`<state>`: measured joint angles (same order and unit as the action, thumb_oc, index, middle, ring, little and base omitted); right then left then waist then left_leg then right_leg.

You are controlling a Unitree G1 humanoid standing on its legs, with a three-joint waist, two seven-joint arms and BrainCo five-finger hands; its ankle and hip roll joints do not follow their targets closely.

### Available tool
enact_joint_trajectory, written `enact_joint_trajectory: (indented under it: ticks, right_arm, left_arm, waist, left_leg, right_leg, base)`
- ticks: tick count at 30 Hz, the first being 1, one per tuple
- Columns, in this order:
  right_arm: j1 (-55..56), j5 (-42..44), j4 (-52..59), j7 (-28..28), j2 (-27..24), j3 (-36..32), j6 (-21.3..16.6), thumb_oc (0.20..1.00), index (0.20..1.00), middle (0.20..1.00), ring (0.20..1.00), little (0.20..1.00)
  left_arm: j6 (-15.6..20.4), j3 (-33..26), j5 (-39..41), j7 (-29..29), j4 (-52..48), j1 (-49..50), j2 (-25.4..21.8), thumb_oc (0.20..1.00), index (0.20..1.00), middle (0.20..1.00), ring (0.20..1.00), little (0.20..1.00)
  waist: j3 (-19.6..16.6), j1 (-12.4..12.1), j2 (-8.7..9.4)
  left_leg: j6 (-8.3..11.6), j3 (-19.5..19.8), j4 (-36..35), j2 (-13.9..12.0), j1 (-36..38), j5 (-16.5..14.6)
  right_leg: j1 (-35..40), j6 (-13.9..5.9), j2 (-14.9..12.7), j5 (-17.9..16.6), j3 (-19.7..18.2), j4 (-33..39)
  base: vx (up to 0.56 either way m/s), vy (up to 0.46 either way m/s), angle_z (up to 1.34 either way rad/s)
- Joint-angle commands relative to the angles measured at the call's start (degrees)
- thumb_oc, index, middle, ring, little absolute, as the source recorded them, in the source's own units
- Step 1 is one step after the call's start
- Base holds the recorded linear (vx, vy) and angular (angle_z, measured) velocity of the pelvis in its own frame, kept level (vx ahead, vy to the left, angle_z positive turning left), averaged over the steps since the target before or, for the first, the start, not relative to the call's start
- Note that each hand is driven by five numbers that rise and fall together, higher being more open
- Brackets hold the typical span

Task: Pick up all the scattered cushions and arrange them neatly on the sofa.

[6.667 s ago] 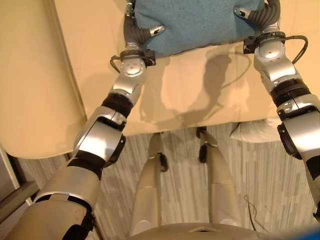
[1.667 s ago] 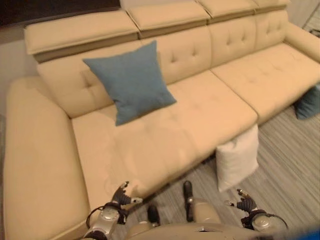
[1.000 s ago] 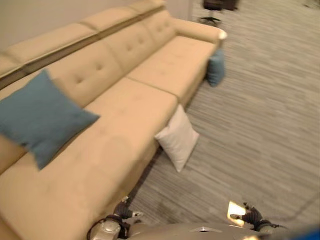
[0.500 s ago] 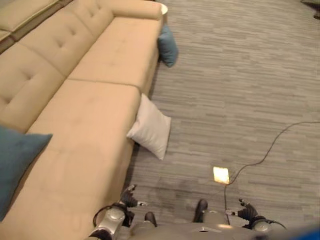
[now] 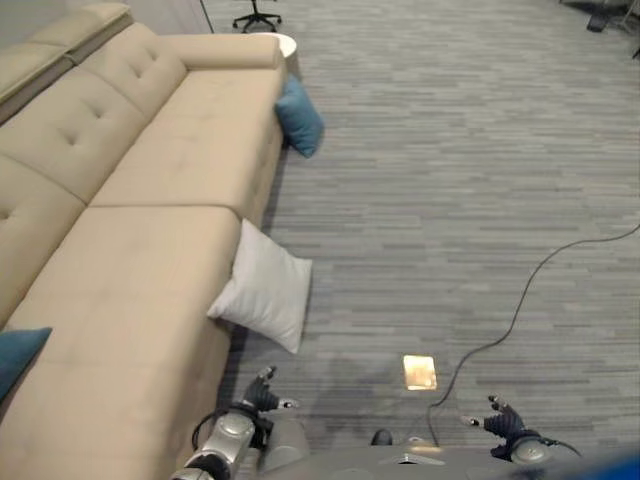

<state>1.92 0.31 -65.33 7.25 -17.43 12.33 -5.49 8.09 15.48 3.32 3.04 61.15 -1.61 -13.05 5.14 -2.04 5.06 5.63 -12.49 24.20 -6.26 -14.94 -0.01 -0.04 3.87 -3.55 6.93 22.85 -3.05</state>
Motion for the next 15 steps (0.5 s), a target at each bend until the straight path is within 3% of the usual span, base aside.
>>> enact_joint_trajectory:
  ticks: [1, 2, 3, 4, 5, 7, 8, 10, 11, 12, 15]
  right_arm:
    - [-1.47, 0.3, -0.16, 1.0, -2.74, -0.04, -1.16, 1.0, 1.0, 1.0, 1.0, 1.0]
    - [-2.12, 0.12, -0.39, 1.14, -2.71, 0.16, -1.13, 1.0, 1.0, 1.0, 1.0, 1.0]
    - [-2.43, 0.11, -0.23, 1.14, -2.72, 0.33, -1.15, 1.0, 1.0, 1.0, 1.0, 1.0]
    - [-2.55, 0.01, 0.04, 0.88, -2.74, 0.49, -1.22, 1.0, 1.0, 1.0, 1.0, 1.0]
    - [-2.63, -0.71, 0.38, 0.86, -2.48, 1.22, -1.5, 1.0, 1.0, 1.0, 1.0, 1.0]
    - [-2.92, -1.04, 0.43, 0.78, -2.3, 1.49, -1.55, 1.0, 1.0, 1.0, 1.0, 1.0]
    - [-3.17, -1.89, 0.21, 0.45, -1.94, 1.68, -1.38, 1.0, 1.0, 1.0, 1.0, 1.0]
    - [-3.5, -2.33, 0.46, 0.03, -1.59, 2.02, -1.35, 1.0, 1.0, 1.0, 1.0, 1.0]
    - [-3.51, -2.33, 0.45, 0.03, -1.6, 2.02, -1.35, 1.0, 1.0, 1.0, 1.0, 1.0]
    - [-4.07, -2.16, 1.46, -0.13, -1.47, 2.39, -1.41, 1.0, 1.0, 1.0, 1.0, 1.0]
    - [-4.43, -2.14, 1.99, -0.13, -1.15, 2.51, -1.42, 1.0, 1.0, 1.0, 1.0, 1.0]
  left_arm:
    - [0.38, 0.18, -1.16, 1.18, -1.81, -0.53, 1.04, 1.0, 1.0, 1.0, 1.0, 1.0]
    - [0.34, 0.12, -1.36, 1.18, -1.55, -0.67, 0.91, 1.0, 1.0, 1.0, 1.0, 1.0]
    - [0.33, -0.05, -1.26, 1.14, -1.32, -0.68, 0.87, 1.0, 1.0, 1.0, 1.0, 1.0]
    - [0.22, -0.56, -0.8, 0.95, -1.18, -0.29, 0.86, 1.0, 1.0, 1.0, 1.0, 1.0]
    - [0.13, -1.29, -0.37, 1.14, -1.11, 0.82, 0.98, 1.0, 1.0, 1.0, 1.0, 1.0]
    - [0.12, -1.45, -0.09, 1.24, -1.07, 0.95, 0.93, 1.0, 1.0, 1.0, 1.0, 1.0]
    - [0.0, -1.79, 0.03, 1.12, -0.88, 1.46, 0.75, 1.0, 1.0, 1.0, 1.0, 1.0]
    - [-0.11, -1.8, 0.29, 1.3, -1.27, 1.35, 0.4, 1.0, 1.0, 1.0, 1.0, 1.0]
    - [-0.11, -1.81, 0.29, 1.29, -1.27, 1.34, 0.41, 1.0, 1.0, 1.0, 1.0, 1.0]
    - [-0.06, -1.84, 0.66, 1.56, -1.79, 0.98, -0.23, 1.0, 1.0, 1.0, 1.0, 1.0]
    - [-0.05, -2.2, 1.27, 2.16, -1.8, 0.9, -0.6, 1.0, 1.0, 1.0, 1.0, 1.0]
  waist:
    - [1.8, -2.49, -0.12]
    - [1.43, -3.37, -0.73]
    - [1.32, -3.7, -0.89]
    - [0.85, -4.01, -1.18]
    - [-0.17, -4.93, -1.0]
    - [-0.54, -5.5, -0.86]
    - [-1.26, -6.48, -0.43]
    - [-0.71, -6.21, 0.04]
    - [-0.86, -6.23, -0.02]
    - [0.16, -5.64, -0.16]
    - [0.45, -5.47, -1.1]
  left_leg:
    - [-1.55, -1.36, -8.05, 2.08, 0.46, 0.04]
    - [-0.85, -1.47, -13.96, 2.65, -0.04, 3.69]
    - [-0.66, -1.95, -14.58, 2.88, -0.18, 4.24]
    - [-1.34, -2.46, -17.23, 3.14, 1.68, 3.73]
    - [-2.7, -0.16, -16.18, 4.9, 3.08, 2.33]
    - [-3.28, -0.55, -15.76, 5.08, 3.52, 1.66]
    - [-5.02, -0.86, -15.75, 6.25, 5.5, -0.33]
    - [-6.98, -0.35, -15.65, 7.56, 7.63, -2.22]
    - [-6.97, -0.36, -15.73, 7.47, 7.47, -2.1]
    - [-8.51, 0.78, -15.06, 7.95, 8.74, -3.62]
    - [-8.88, 2.02, -15.72, 7.52, 10.65, -4.48]
  right_leg:
    - [2.98, -9.49, -1.17, -3.81, -2.36, 1.07]
    - [4.39, -9.62, 0.29, -2.97, -2.94, 1.37]
    - [4.99, -9.63, 0.82, -2.54, -3.19, 1.34]
    - [5.75, -9.63, 1.53, -1.81, -3.99, 1.31]
    - [7.0, -9.79, 1.41, 0.61, -4.52, -1.41]
    - [6.91, -10.17, 0.86, 1.06, -4.39, -3.66]
    - [6.62, -11.55, -0.75, 0.83, -4.12, -8.91]
    - [2.51, -15.19, -3.39, -5.64, -4.32, -19.8]
    - [2.36, -15.15, -3.28, -5.79, -4.32, -19.67]
    - [-1.06, -16.72, -4.65, -9.9, -5.49, -27.78]
    - [-4.72, -15.73, -6.29, -9.59, -4.98, -30.51]
  base:
    - [0.35, -0.102, -0.36]
    - [0.37, -0.103, -0.32]
    - [0.39, -0.074, -0.21]
    - [0.51, -0.025, -0.2]
    - [0.54, 0.005, -0.23]
    - [0.38, 0.026, -0.5]
    - [0.29, 0.065, -0.4]
    - [0.25, 0.076, -0.11]
    - [0.16, 0.033, 0.15]
    - [0.18, -0.016, 0.32]
    - [0.18, -0.051, 0.41]
